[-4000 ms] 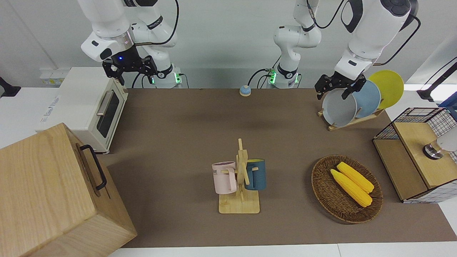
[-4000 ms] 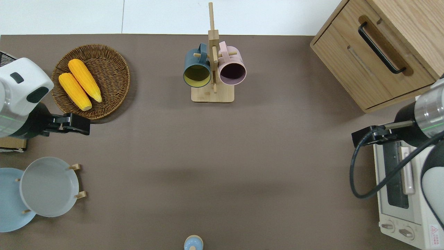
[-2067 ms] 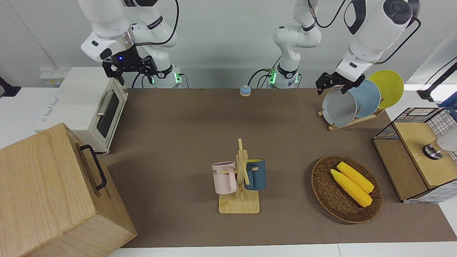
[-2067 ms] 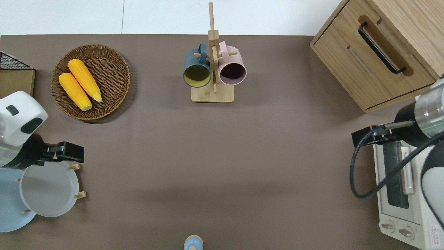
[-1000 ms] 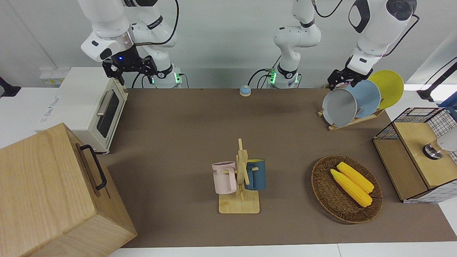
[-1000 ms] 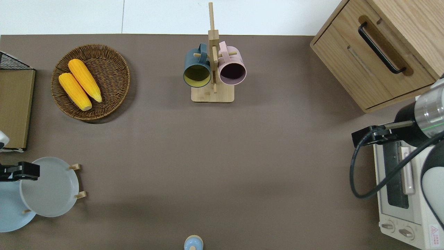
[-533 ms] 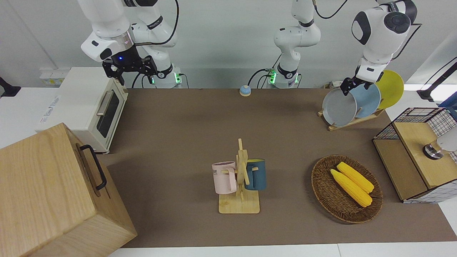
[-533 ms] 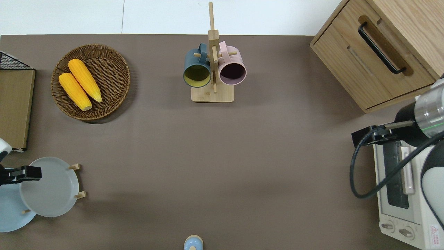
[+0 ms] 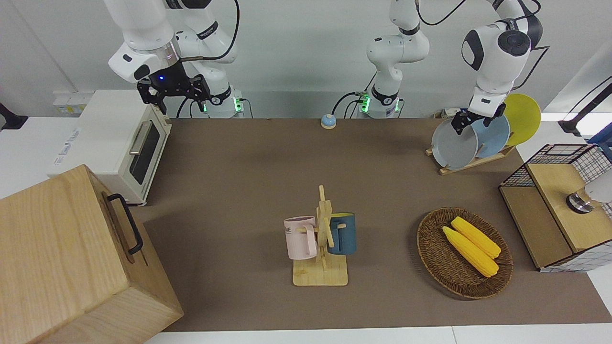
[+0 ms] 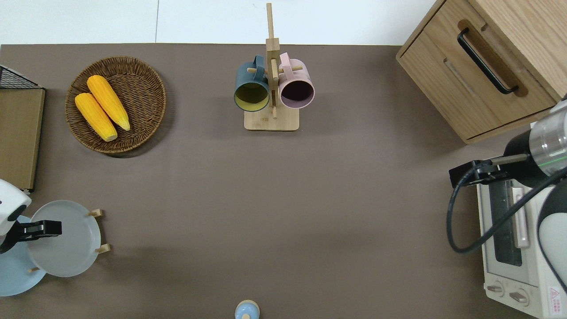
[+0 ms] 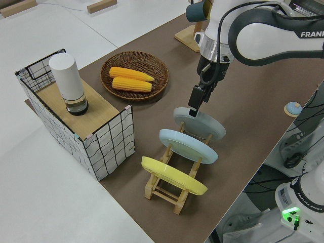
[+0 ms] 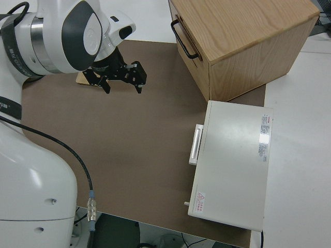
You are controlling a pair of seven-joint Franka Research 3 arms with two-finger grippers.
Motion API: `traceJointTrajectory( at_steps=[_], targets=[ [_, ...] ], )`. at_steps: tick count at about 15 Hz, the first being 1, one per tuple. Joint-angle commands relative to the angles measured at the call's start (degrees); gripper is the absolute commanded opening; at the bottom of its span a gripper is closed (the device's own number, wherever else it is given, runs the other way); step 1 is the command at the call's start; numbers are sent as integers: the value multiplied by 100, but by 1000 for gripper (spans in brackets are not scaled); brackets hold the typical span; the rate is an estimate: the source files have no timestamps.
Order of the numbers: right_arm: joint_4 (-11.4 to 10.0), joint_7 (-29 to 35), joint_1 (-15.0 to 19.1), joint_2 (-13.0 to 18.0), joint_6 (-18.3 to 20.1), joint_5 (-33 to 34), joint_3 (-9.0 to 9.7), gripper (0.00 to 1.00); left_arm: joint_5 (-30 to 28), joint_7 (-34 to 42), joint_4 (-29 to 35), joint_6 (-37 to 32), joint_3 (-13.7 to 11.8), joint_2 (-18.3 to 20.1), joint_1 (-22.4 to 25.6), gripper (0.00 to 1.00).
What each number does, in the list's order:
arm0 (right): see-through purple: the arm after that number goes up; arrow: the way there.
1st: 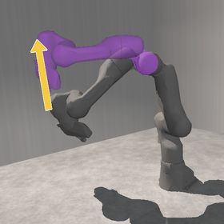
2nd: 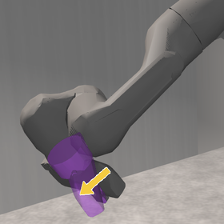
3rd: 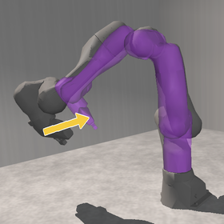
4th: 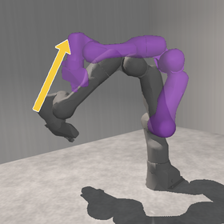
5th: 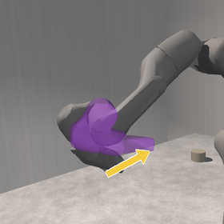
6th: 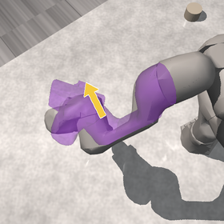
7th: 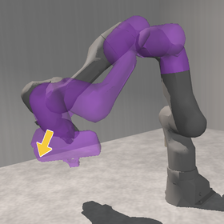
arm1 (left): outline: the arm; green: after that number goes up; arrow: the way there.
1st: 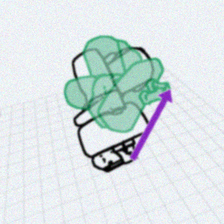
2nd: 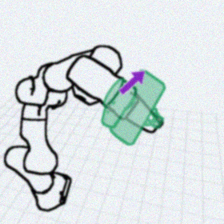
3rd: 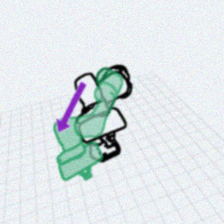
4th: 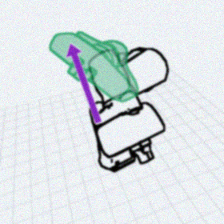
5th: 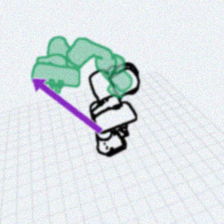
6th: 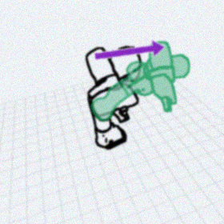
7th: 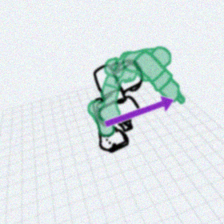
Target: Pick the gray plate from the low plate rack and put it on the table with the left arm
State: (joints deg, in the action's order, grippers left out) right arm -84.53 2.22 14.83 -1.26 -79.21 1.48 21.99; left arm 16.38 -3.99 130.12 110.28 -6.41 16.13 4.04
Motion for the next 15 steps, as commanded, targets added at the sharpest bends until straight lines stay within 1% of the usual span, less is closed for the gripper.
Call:
traceJointTrajectory(
  at_steps=[1,4,6,7,8,9,11,12,13,15],
  targets=[
    [42,68,135,20,63,28,113,983,120,-5,435,353,-176,207,0,991],
    [42,68,135,12,63,28,122,983,146,4,584,546,-202,198,9,987],
    [42,68,135,12,63,37,122,983,409,-5,611,573,-202,189,9,975],
    [42,68,135,12,63,37,122,983,419,-5,611,573,-202,189,9,896],
    [42,68,135,12,63,28,122,983,419,-5,611,565,-202,189,0,760],
    [42,68,135,12,72,28,113,983,419,-5,611,565,-202,189,0,593],
    [33,68,135,12,63,28,122,983,419,-5,611,547,-202,189,0,315],
    [42,68,135,12,63,37,122,983,419,-5,611,538,-202,189,0,218],
    [42,68,135,12,63,37,122,983,419,-5,602,538,-202,189,0,142],
    [42,68,135,20,63,28,122,983,419,-5,576,512,-202,189,-9,75]
  ],
)
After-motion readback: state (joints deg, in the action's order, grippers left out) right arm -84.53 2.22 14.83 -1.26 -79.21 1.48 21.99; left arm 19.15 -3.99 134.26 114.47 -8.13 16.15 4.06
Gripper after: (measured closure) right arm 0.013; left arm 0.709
